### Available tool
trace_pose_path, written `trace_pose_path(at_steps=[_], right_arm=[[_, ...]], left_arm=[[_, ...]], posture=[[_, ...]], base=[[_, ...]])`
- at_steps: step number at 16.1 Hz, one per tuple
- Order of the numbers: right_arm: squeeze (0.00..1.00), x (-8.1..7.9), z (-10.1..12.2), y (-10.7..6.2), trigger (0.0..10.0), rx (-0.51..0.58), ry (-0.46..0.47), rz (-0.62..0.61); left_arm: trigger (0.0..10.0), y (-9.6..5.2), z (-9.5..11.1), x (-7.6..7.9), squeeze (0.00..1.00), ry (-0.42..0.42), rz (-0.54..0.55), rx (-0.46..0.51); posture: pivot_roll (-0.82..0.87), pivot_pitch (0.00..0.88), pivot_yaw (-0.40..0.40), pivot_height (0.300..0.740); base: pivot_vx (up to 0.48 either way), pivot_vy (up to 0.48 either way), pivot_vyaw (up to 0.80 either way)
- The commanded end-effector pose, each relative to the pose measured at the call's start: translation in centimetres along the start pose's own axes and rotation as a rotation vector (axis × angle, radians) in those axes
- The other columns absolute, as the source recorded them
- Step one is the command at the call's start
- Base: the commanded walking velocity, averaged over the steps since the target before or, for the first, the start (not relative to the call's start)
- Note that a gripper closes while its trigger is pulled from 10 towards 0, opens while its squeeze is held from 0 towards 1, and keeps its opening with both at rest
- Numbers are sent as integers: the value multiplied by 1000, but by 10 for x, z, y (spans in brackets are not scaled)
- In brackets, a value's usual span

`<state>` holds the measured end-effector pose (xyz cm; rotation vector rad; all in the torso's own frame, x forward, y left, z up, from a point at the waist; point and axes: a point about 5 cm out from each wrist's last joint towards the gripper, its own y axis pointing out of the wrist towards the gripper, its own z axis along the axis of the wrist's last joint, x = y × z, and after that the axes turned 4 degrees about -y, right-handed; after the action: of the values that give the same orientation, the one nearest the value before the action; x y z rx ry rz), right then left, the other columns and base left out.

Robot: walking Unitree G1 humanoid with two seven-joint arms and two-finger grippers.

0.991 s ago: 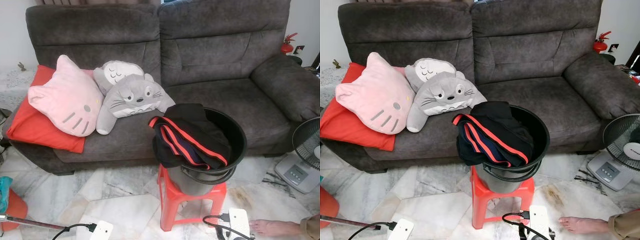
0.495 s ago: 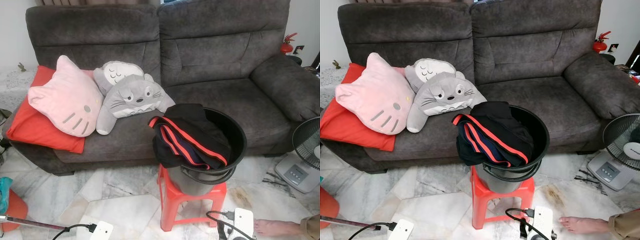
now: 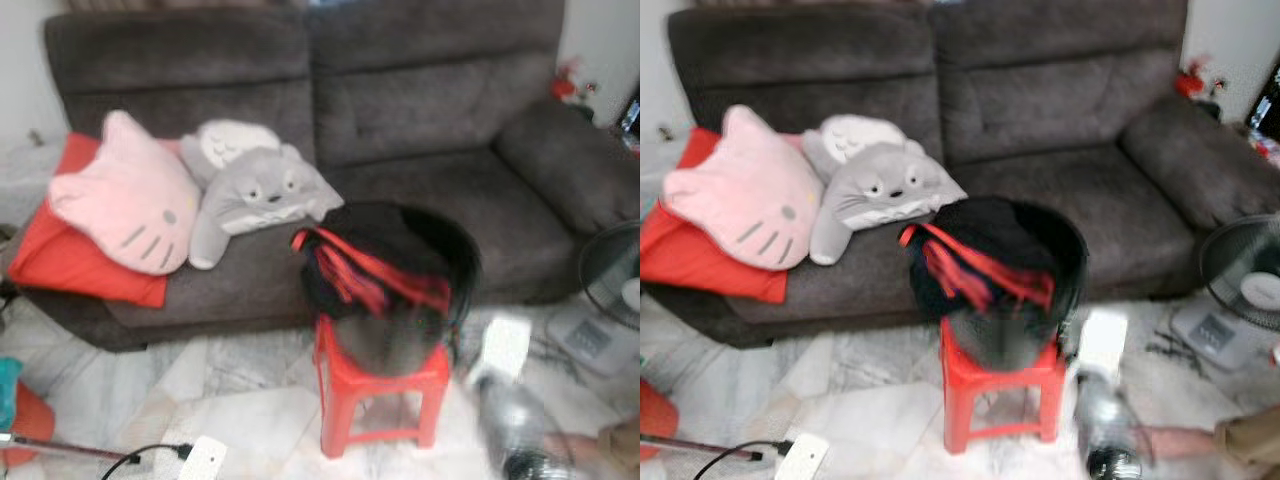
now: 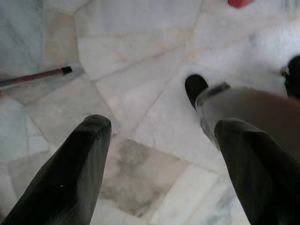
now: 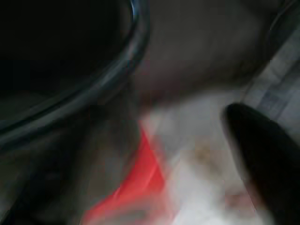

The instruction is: Hang hanger

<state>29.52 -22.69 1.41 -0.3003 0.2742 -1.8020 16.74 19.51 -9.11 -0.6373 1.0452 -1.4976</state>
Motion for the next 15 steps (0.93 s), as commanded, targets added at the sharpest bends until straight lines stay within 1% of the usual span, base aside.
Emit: trace_pose_path(at_steps=[1,2,3,4,6,8,11,12,13,14,15], right_arm=[[0,-12,2,-1,10000,29,4,40],[0,-15,12,3,10000,64,19,49],[0,-16,13,3,10000,67,27,53],[0,-18,12,3,10000,51,40,68],[0,-22,2,0,10000,9,32,81],[0,-27,-26,-11,10000,-106,42,84],[0,-32,-53,-23,10000,-229,-9,118],[0,-32,-56,-25,10000,-247,-22,123],[0,-32,-57,-26,10000,-247,-24,123],[0,-31,-57,-28,10000,-215,-43,127],[0,-28,-55,-29,10000,-152,-93,141]], left_arm=[[10000,0,-3,-1,0,1,1,-12],[10000,0,-3,-1,0,3,0,-12],[10000,0,-3,-2,0,3,0,-12],[10000,0,-3,-2,0,7,-2,-12],[10000,0,-3,-2,0,11,-3,-12],[10000,0,-2,-2,0,11,-3,-11],[10000,0,-2,-2,0,14,-3,-13],[10000,0,-2,-2,0,13,-3,-13],[10000,0,-2,-2,0,12,-3,-13],[10000,0,-2,-2,0,10,-2,-13],[10000,0,-2,-2,0,8,-2,-13]], posture=[[46,0,48,740],[43,0,50,740],[35,0,54,740],[31,0,56,740],[29,0,58,740],[34,0,58,740],[33,0,57,740],[34,0,57,740],[32,0,52,740],[33,0,51,740],[29,0,51,740]], base=[[0,0,0],[0,0,0],[0,0,0],[0,0,0],[0,0,0],[0,0,0],[0,0,0],[0,0,0],[0,0,0],[0,0,0],[0,0,0]])
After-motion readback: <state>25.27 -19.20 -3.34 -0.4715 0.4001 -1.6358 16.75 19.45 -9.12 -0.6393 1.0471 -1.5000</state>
